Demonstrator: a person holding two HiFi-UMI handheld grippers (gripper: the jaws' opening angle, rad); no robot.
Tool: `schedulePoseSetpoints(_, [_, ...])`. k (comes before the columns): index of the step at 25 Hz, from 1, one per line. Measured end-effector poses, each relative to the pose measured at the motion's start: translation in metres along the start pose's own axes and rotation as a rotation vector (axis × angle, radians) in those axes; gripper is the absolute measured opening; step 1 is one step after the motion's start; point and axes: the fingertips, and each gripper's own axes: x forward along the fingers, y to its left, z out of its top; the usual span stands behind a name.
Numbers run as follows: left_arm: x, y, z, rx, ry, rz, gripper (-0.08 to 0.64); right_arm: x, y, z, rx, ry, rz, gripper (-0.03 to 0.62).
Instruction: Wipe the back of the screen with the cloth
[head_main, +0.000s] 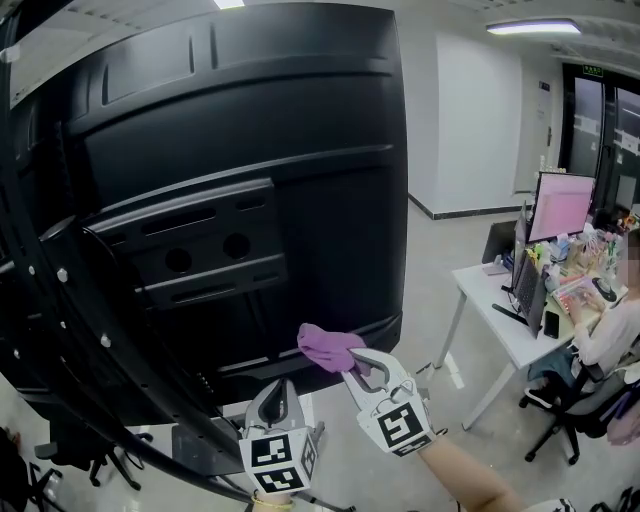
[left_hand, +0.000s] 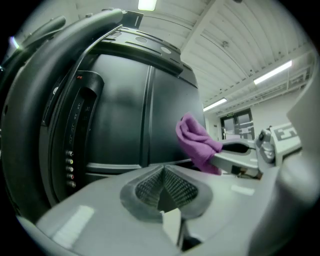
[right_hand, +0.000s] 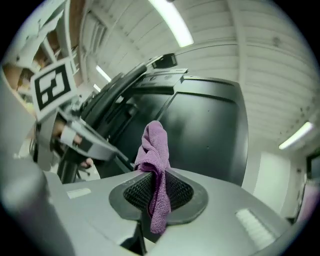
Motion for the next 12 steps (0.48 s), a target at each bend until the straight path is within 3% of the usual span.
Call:
schedulePoseSetpoints(3, [-0.004,-0.005,-0.001,0.003,-0.016,-0.011,0.008,-0.016,0.002,0.008,0.174,-0.058,-0.012,0.046])
schedulePoseSetpoints(7, [-0.006,-0.009,-0.010,-0.015,-0.016,-0.015,0.009,-0.031,0.003,-0.004,0.334,-0.039,-0.066,0.046])
schedulePoseSetpoints(12, [-0.006,-0.008,-0.021,-0.031,-0.003,-0.013,0.009,-0.039,0.008,-0.020,0.374,-0.010,-0.075,0.044])
